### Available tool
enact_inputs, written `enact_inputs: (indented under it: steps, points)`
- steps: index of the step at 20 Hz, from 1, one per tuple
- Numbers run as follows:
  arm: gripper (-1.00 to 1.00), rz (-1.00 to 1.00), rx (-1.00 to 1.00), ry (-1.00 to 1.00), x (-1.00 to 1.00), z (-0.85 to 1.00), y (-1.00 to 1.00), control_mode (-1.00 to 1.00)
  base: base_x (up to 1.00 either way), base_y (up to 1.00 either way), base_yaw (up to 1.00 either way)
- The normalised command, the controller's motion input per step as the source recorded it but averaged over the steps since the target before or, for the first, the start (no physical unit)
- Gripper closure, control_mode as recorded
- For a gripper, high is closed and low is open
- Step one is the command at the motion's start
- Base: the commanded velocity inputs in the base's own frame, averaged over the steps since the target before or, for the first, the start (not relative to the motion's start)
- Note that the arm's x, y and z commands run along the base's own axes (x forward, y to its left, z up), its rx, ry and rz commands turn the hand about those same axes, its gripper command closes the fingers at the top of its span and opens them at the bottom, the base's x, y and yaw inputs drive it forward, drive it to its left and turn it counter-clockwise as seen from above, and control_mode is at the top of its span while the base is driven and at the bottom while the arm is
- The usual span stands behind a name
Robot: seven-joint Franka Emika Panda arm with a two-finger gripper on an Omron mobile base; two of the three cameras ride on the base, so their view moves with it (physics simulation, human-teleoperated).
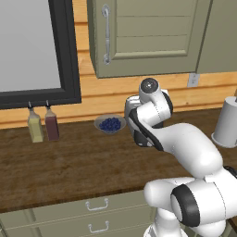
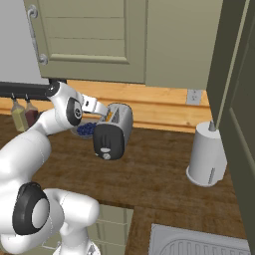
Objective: Start the toaster. Once the lever pops up, take the bread to the plate on the dining counter.
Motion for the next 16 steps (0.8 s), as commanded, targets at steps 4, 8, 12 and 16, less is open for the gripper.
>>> enact_inputs:
  steps: [4,8,12,16]
  points:
    - [-1.0,0.0,0.0,0.0,0.0,0.0,0.0,-1.0,0.0,0.0,0.0]
    - [-1.0,0.0,0.0,0.0,0.0,0.0,0.0,-1.0,0.0,0.0,0.0]
    - [-1.0,0.0,0.0,0.0,0.0,0.0,0.0,-1.0,0.0,0.0,0.0]
    - [-1.0,0.0,0.0,0.0,0.0,0.0,0.0,-1.0,0.0,0.0,0.0]
